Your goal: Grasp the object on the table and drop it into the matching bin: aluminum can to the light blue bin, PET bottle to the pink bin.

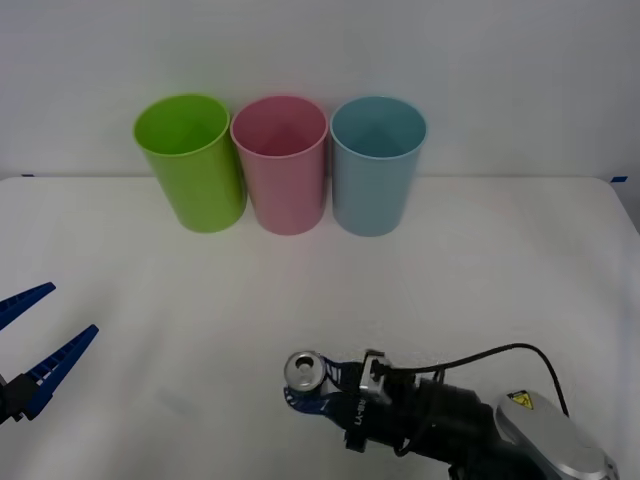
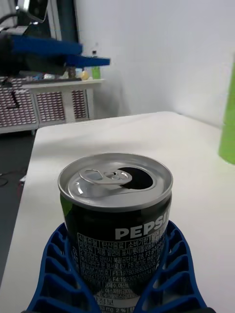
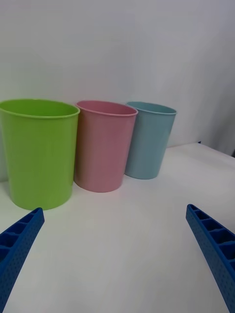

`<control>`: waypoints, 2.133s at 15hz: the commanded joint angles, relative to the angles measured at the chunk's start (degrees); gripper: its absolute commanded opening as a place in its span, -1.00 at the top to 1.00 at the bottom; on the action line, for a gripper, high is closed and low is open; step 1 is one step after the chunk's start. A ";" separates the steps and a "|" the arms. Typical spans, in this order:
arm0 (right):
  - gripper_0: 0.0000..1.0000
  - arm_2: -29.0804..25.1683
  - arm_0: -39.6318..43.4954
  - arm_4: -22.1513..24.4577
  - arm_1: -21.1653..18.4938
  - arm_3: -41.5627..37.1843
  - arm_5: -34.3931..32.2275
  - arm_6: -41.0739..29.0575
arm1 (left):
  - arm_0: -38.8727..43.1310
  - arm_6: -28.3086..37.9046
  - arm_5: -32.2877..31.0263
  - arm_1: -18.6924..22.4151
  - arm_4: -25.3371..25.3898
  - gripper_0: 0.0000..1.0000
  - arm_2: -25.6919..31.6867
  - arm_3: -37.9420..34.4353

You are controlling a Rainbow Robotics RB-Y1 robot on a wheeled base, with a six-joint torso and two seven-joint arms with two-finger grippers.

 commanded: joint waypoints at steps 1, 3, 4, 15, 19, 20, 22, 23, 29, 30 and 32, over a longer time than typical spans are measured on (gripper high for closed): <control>1.00 -3.42 2.51 -0.92 -2.90 -8.17 2.80 -7.56 | 0.00 0.00 0.00 0.00 0.00 -1.00 0.00 0.00; 1.00 -6.24 3.04 -2.15 -4.13 -11.87 3.50 -12.40 | 0.00 0.00 0.00 0.00 0.00 -1.00 0.00 0.00; 1.00 -8.26 3.04 -2.76 -4.48 -13.10 3.59 -14.68 | 0.00 0.00 0.00 0.00 0.00 -1.00 0.00 0.00; 1.00 -20.83 -6.54 -2.85 -7.73 -17.93 11.06 -29.97 | 0.00 0.00 0.00 0.00 0.00 -1.00 0.00 0.00; 1.00 -20.65 -13.31 -2.85 -9.84 -16.08 16.33 -31.82 | 0.00 0.00 0.00 0.00 0.00 -1.00 0.00 0.00; 1.00 -20.65 -15.24 -2.76 -9.93 -14.15 16.33 -32.08 | 0.00 0.00 0.00 0.00 0.00 -1.00 0.00 0.00; 1.00 -20.56 -20.34 -2.59 -9.84 -8.97 16.33 -32.43 | 0.00 0.00 0.00 0.00 0.00 -1.00 0.00 0.00; 1.00 -20.39 -22.97 -2.50 -9.84 -6.06 16.33 -32.61 | 0.00 0.00 0.00 0.00 0.00 -1.00 0.00 0.00; 1.00 -20.30 -34.49 0.67 -6.15 8.44 16.68 -31.91 | 0.00 0.00 0.00 0.00 0.00 -1.00 0.00 0.00; 1.00 -20.39 -35.72 1.63 -5.36 9.93 17.12 -31.73 | 0.00 0.00 0.00 0.00 0.00 -1.00 0.00 0.00; 1.00 -20.47 -38.18 2.86 -3.86 12.92 18.18 -31.47 | 0.00 0.00 0.00 0.00 0.00 -1.00 0.00 0.00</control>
